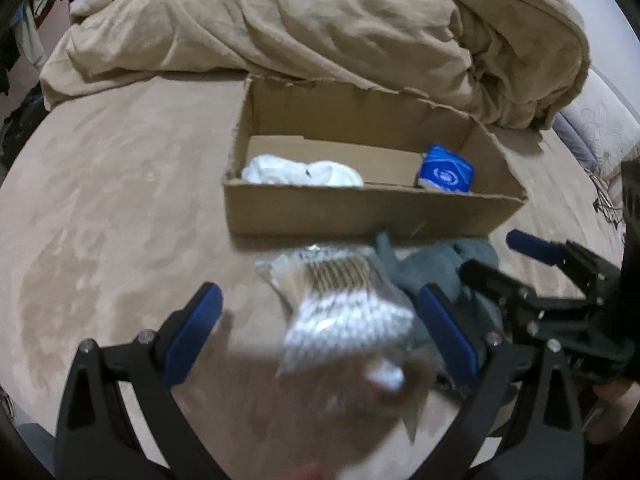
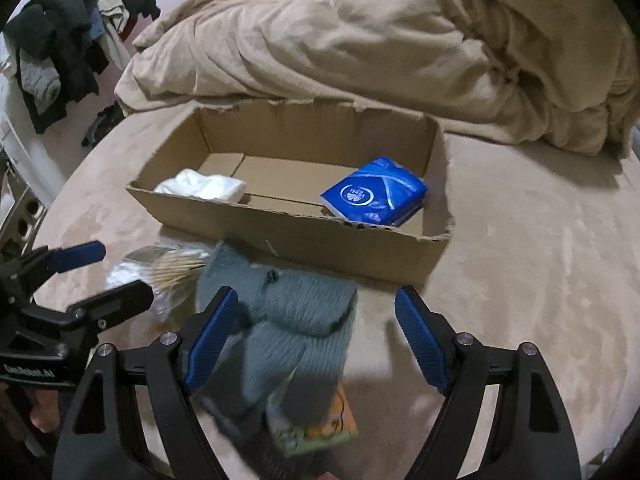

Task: Organize objects
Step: 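Grasp the cotton swab bag with the left gripper while the right grasps the grey knit gloves, then lower the swab bag into the box with the left gripper while the right releases the gloves there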

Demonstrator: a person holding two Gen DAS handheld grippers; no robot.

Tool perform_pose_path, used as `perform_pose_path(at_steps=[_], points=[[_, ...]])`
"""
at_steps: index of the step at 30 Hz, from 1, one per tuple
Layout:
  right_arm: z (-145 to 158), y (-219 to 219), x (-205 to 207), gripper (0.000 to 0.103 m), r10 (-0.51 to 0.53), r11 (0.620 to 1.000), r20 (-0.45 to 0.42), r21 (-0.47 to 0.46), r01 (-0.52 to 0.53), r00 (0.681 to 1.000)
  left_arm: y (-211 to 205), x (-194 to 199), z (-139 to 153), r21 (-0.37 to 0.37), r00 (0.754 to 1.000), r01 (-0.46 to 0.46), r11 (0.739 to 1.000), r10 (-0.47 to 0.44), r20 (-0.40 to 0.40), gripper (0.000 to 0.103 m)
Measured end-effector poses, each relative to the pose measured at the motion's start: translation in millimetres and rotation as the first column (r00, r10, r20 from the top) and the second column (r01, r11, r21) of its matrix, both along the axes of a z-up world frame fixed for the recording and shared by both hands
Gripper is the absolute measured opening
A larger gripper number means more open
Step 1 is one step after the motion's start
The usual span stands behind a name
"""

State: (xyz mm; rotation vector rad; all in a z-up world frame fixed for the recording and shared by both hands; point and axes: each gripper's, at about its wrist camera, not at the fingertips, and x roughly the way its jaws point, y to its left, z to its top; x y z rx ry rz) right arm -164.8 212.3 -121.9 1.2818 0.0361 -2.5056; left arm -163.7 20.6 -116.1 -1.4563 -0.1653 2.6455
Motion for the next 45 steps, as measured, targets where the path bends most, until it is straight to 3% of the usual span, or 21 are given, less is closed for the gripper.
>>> perform_pose_path(at_steps=[8,10,11,12,13,21,23,34,40,45], points=[[-20,-1,-19,0.081,0.023,0.997,0.048,-0.07,-0.02,0.999,-7,-17,-29,-0.004,0.997,-0.013,1.0,0.014,0.078,0.097],[-22,-3,-21,0.069,0.045,0.994,0.067,-0.102,-0.038,0.997,-9,-15,-32,0.005,0.996,-0.012,1.0,0.012,0.085,0.09],[-23,-5,-20,0.069,0.051,0.994,0.069,-0.103,-0.043,0.996,-9,-13,-32,-0.001,0.996,-0.009,1.0,0.009,0.084,0.081],[-22,-6,-18,0.066,0.053,0.994,0.064,-0.096,-0.046,0.997,-8,-11,-32,-0.015,0.997,-0.001,1.0,0.002,0.078,0.065],[-22,-7,-17,0.059,0.057,0.994,0.063,-0.096,-0.051,0.996,-7,-11,-32,-0.025,0.997,0.003,1.0,-0.001,0.075,0.062],[-6,4,-8,0.031,0.026,0.994,0.043,-0.111,-0.022,0.999,-8,10,-10,-0.02,1.0,0.013,1.0,-0.013,0.013,0.055],[3,6,-2,0.012,0.009,0.995,0.015,-0.098,-0.008,1.0,-8,17,-2,-0.02,1.0,0.007,1.0,-0.007,-0.006,0.055],[47,10,29,0.01,-0.026,0.998,-0.094,-0.065,0.019,0.995,-20,74,51,0.029,0.996,-0.02,0.999,0.022,-0.089,0.055],[96,15,62,0.01,-0.04,0.998,-0.179,-0.051,0.031,0.983,-29,116,96,0.044,0.987,-0.046,0.998,0.052,-0.152,0.055],[132,17,88,0.01,-0.032,0.998,-0.224,-0.057,0.019,0.974,-40,129,118,0.047,0.979,-0.065,0.997,0.073,-0.192,0.055]])
